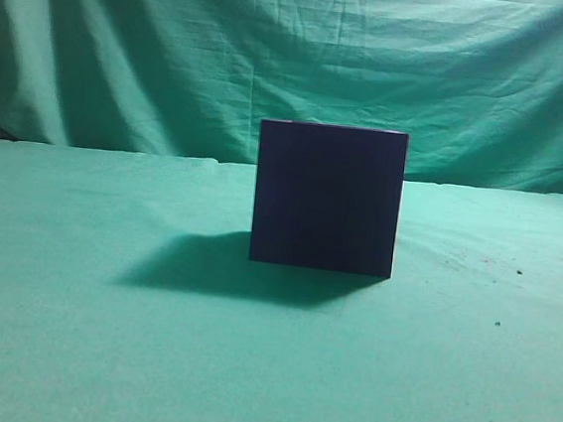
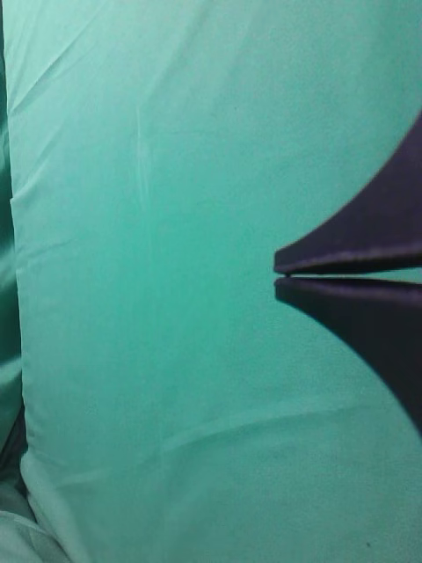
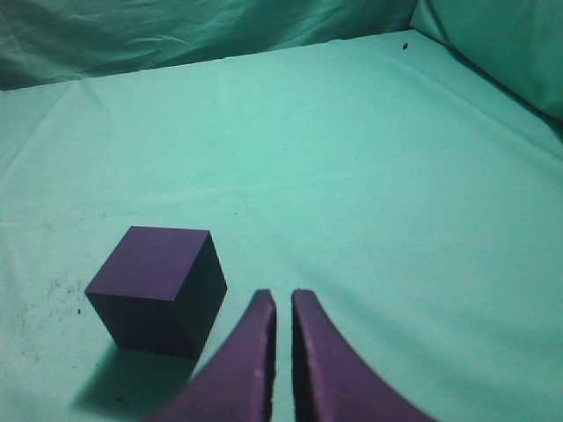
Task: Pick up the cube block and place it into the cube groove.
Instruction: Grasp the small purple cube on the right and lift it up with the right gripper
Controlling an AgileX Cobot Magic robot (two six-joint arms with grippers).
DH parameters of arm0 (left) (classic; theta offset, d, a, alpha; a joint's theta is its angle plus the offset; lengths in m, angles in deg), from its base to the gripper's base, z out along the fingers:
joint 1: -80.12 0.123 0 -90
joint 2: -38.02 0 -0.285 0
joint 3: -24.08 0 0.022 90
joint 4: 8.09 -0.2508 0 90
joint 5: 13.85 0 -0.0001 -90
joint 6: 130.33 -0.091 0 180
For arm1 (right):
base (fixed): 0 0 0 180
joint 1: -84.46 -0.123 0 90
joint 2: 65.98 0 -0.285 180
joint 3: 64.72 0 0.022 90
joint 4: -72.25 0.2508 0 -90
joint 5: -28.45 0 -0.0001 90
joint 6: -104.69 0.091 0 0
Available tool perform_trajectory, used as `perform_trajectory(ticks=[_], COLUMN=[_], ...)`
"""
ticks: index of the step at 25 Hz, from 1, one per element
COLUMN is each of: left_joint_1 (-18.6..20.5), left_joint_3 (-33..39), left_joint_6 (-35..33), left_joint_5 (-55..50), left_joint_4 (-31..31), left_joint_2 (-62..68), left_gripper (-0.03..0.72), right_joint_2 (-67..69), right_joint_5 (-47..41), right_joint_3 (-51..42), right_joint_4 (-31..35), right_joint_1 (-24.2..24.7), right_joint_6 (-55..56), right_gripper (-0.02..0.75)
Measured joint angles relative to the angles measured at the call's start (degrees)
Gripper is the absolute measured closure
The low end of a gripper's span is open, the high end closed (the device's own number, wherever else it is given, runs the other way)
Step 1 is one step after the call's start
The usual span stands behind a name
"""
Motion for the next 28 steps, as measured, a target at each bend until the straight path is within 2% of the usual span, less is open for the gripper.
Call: perform_trajectory(ticks=[14,25,28], left_joint_1=[0.0,0.0,0.0], left_joint_3=[0.0,0.0,0.0], left_joint_6=[0.0,0.0,0.0], left_joint_5=[0.0,0.0,0.0], left_joint_4=[0.0,0.0,0.0], left_joint_2=[0.0,0.0,0.0], left_gripper=[0.688,0.688,0.688], right_joint_2=[0.0,0.0,0.0], right_joint_5=[0.0,0.1,4.9], right_joint_3=[0.0,0.0,0.0], right_joint_4=[0.0,-3.0,-1.9], right_joint_1=[0.0,0.0,0.0], right_joint_6=[0.0,-0.8,-0.5], right_gripper=[0.738,0.738,0.738])
